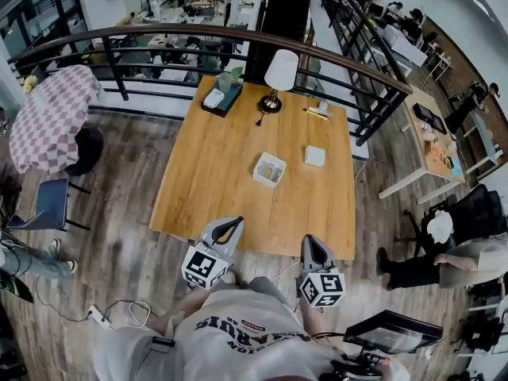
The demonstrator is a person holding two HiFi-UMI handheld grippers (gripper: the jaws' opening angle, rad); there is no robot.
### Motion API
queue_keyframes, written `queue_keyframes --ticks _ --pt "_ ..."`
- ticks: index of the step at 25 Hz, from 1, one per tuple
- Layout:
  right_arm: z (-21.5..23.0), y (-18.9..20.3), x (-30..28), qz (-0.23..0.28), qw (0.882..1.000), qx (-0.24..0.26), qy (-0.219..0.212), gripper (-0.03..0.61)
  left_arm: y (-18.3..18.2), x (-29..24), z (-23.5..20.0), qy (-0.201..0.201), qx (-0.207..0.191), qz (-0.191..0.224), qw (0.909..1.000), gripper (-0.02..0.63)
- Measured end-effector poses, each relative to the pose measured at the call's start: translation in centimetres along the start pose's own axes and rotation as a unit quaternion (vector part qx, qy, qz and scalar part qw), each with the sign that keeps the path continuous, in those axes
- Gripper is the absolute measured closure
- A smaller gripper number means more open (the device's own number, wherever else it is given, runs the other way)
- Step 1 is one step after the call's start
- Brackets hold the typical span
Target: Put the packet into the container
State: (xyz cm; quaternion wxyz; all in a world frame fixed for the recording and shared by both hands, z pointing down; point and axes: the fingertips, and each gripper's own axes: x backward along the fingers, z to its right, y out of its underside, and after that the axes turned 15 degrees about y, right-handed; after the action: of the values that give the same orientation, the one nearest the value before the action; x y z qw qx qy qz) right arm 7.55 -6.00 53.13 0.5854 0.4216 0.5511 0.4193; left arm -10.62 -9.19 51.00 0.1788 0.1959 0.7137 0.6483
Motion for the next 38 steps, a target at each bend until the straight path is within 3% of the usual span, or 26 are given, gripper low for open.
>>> queue_keyframes --ticks 5,11,17,20,23,32,38 --pt "-0.2 -1.7 -1.8 0.012 1.0 -0.005 -0.008 0.571 1.3 -0.1 -0.7 -0.008 0.036 -0.008 0.9993 0.614" --pt "0.0 -1.6 -4.1 0.011 0.999 -0.01 -0.038 0.571 0.5 -2.1 -0.7 0.0 0.021 -0.012 0.9997 0.614" --pt "3.1 -2.9 -6.4 0.016 0.999 -0.01 -0.051 0.571 -1.0 -5.6 -1.1 -0.019 0.028 -0.006 0.9994 0.614" --pt "5.3 -3.4 -7.7 0.016 0.999 -0.017 -0.045 0.571 -1.8 -8.0 -0.8 0.001 0.034 -0.001 0.9994 0.615" --pt "6.8 -3.1 -8.6 0.015 0.999 -0.025 -0.038 0.572 -3.1 -9.3 -0.6 0.016 0.015 -0.004 0.9997 0.614" --pt "9.9 -4.1 -12.0 0.025 0.998 -0.026 -0.053 0.571 -3.6 -12.5 -2.5 -0.019 -0.014 -0.016 0.9996 0.615" --pt "11.5 -5.7 -14.6 0.034 0.996 -0.016 -0.077 0.571 -4.2 -16.1 -2.5 -0.016 0.006 0.007 0.9998 0.614"
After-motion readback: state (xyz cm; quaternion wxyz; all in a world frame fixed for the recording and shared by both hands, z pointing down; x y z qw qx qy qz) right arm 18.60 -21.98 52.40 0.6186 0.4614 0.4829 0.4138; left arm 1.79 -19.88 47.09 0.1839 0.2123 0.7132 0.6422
